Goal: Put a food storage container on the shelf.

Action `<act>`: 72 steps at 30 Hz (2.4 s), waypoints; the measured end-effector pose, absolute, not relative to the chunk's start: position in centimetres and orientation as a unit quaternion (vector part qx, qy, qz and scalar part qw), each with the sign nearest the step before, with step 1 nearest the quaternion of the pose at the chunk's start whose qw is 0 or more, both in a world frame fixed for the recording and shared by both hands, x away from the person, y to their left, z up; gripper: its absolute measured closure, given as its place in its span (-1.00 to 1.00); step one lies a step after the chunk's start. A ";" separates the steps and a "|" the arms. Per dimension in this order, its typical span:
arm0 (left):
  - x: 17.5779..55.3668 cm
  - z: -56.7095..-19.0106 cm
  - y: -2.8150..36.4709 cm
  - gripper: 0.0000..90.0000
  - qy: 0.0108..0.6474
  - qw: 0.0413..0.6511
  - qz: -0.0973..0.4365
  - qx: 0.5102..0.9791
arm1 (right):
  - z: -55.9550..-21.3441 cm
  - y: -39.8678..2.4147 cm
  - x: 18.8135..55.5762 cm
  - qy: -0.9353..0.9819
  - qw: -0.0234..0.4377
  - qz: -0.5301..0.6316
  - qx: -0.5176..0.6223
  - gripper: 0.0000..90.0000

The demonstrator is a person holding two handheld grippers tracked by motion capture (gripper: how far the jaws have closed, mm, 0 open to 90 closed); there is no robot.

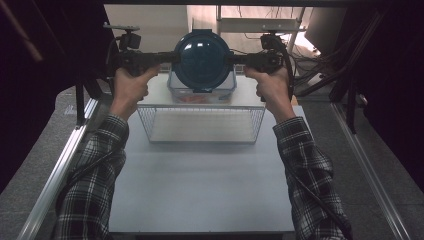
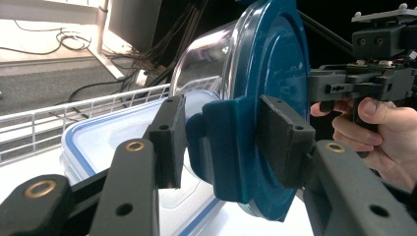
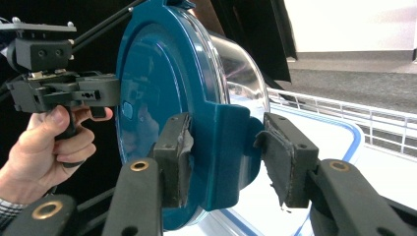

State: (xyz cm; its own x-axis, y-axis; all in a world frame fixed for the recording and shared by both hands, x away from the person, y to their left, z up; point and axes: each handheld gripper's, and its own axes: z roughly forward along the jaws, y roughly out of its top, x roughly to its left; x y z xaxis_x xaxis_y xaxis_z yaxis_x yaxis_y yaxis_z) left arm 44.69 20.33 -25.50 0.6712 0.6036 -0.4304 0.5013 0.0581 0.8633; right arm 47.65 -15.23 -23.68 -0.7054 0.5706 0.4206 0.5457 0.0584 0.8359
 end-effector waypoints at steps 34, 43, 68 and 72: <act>41.1 -28.3 20.1 0.85 0.398 0.574 0.115 0.706 | -25.2 -15.6 43.4 0.786 0.090 0.511 0.338 0.97; 42.3 -28.0 19.5 0.84 0.417 0.567 0.140 0.696 | -25.8 -14.7 45.4 0.775 0.097 0.506 0.366 0.98; 39.4 -30.6 18.9 -0.35 0.375 0.568 0.116 0.723 | -27.9 -14.9 43.3 0.772 0.120 0.519 0.347 -0.08; 38.2 -31.7 18.5 -0.43 0.367 0.562 0.114 0.732 | -29.0 -15.1 42.2 0.776 0.127 0.517 0.339 -0.38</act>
